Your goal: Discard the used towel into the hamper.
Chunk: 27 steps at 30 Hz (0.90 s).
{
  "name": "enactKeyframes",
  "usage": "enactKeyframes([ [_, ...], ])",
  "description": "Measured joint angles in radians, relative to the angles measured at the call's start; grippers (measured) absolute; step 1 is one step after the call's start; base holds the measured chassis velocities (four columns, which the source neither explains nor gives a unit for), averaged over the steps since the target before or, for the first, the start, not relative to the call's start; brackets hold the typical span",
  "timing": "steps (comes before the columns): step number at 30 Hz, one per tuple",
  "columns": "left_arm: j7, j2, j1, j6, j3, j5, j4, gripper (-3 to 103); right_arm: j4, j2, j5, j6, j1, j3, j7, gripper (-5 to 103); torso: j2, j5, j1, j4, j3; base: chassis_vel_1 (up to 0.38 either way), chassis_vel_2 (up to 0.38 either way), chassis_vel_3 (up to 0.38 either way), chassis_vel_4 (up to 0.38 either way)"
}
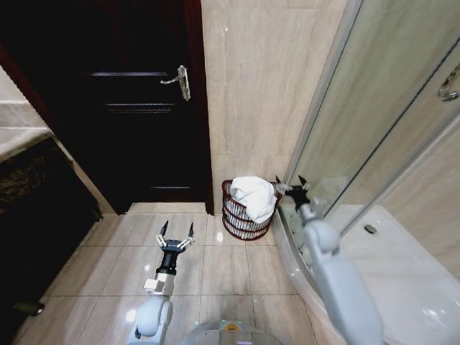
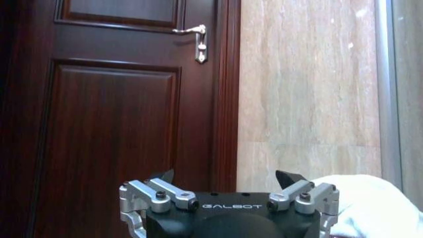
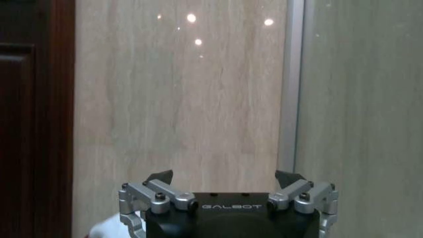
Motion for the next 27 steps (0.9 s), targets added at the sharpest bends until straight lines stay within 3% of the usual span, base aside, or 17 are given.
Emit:
enactKeyframes([
  [10, -0.001, -0.007, -0.002, 0.018, 0.009, 0.005, 0.006, 100, 0.051, 0.066, -0.089, 0.085, -0.161, 0.02, 0.023, 100, 0.0, -0.0001, 0.0, -0.0001, 0.0, 0.0, 0.0, 0.0, 0.0],
  [19, -0.004, -0.009, -0.007, 0.012, 0.013, 0.024, 0.02, 100, 0.059, 0.072, -0.089, 0.115, -0.19, 0.031, 0.028, 100, 0.0, 0.0, 0.0, 0.0, 0.0, 0.009, 0.006, 0.008, 0.017],
  [27, -0.016, -0.012, -0.019, -0.002, 0.016, 0.032, 0.021, 100, 0.049, 0.067, -0.108, 0.093, -0.176, 0.03, 0.027, 100, 0.0, 0.0, 0.0, -0.0001, 0.0, 0.0, 0.0, 0.0, 0.0],
])
